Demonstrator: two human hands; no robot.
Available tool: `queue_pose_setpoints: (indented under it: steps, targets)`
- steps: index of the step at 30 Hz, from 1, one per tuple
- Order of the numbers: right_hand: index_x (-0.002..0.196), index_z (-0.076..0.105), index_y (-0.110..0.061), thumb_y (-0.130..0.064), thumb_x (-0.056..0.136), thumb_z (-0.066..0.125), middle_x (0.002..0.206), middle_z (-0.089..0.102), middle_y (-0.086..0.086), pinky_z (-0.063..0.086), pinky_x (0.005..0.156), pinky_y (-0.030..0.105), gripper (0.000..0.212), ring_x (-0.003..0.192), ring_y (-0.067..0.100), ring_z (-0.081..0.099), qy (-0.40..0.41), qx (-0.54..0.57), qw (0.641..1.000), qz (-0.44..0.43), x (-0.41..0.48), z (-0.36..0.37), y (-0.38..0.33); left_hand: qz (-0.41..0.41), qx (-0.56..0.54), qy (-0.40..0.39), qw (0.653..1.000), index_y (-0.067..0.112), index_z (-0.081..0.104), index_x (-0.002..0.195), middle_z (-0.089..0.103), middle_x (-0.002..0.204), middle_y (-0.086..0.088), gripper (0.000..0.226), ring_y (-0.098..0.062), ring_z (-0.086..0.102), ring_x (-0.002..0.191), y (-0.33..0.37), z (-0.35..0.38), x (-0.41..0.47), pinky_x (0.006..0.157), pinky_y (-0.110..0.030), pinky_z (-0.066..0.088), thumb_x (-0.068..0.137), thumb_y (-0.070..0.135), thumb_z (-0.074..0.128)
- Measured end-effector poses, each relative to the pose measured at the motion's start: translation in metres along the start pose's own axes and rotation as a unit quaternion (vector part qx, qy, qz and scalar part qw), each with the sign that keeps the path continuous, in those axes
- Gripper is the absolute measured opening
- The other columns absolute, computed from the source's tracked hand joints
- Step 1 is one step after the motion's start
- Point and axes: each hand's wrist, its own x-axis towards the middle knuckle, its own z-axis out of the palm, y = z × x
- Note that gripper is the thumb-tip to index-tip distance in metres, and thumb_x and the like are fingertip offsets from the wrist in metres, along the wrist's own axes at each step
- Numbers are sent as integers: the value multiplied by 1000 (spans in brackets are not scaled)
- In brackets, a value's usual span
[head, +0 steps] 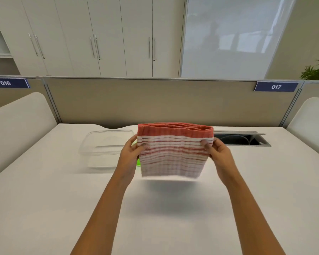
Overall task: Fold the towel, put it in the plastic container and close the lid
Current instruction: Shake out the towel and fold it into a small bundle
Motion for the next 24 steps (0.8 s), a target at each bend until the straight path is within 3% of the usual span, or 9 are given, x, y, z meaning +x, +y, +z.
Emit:
queue_pose_setpoints:
  steps: [4, 8, 11, 14, 18, 21, 24]
  targets:
    - [101, 71, -19, -29, 79, 67, 96, 76, -1, 53, 74, 15, 24, 90, 9, 69, -31, -11, 999, -24, -17, -14, 1, 7, 53, -86, 995, 16, 70, 105, 73, 102, 0, 28, -10, 66, 93, -9, -5, -14, 86, -24, 52, 79, 6, 64]
    - [94, 73, -12, -23, 80, 64, 92, 77, 1, 47, 85, 31, 20, 88, 13, 67, -102, -76, 988, 86, -48, -39, 42, -95, 123, -129, 979, 19, 76, 87, 77, 90, 6, 32, -8, 67, 87, -50, -32, -38, 85, -25, 48, 80, -8, 60]
    - [107, 72, -18, -30, 79, 67, 107, 74, 4, 47, 96, 31, 31, 103, 15, 67, -202, -119, 958, 168, -68, -53, 63, -151, 160, -220, 950, 20, 75, 101, 74, 107, 2, 33, -12, 66, 102, -65, -50, -50, 86, -19, 50, 79, -3, 65]
    - [112, 69, -21, -32, 83, 64, 113, 72, 3, 50, 94, 28, 31, 108, 17, 65, -210, -108, 953, 189, -76, -57, 70, -158, 159, -254, 941, 14, 69, 112, 69, 119, -3, 37, -11, 63, 112, -68, -54, -53, 91, -18, 49, 77, 2, 67]
    - [112, 69, -25, -38, 82, 62, 111, 72, 0, 55, 83, 19, 34, 104, 14, 67, -168, -92, 966, 172, -72, -50, 70, -136, 150, -232, 952, 10, 68, 113, 70, 118, -2, 35, -10, 64, 109, -69, -49, -50, 90, -19, 50, 81, -4, 63]
    - [110, 68, -21, -35, 85, 60, 104, 75, 2, 57, 73, 18, 30, 96, 18, 71, -95, -75, 980, 155, -70, -41, 76, -139, 133, -134, 972, 4, 67, 108, 73, 102, -5, 22, -16, 66, 92, -74, -40, -44, 81, -23, 55, 86, 6, 61]
    - [106, 68, -17, -32, 89, 60, 92, 77, 4, 59, 68, 22, 24, 85, 21, 73, -11, -97, 983, 154, -67, -33, 85, -147, 148, -39, 977, 10, 67, 93, 72, 80, -2, 12, -20, 65, 77, -81, -26, -40, 68, -29, 57, 86, 20, 64]
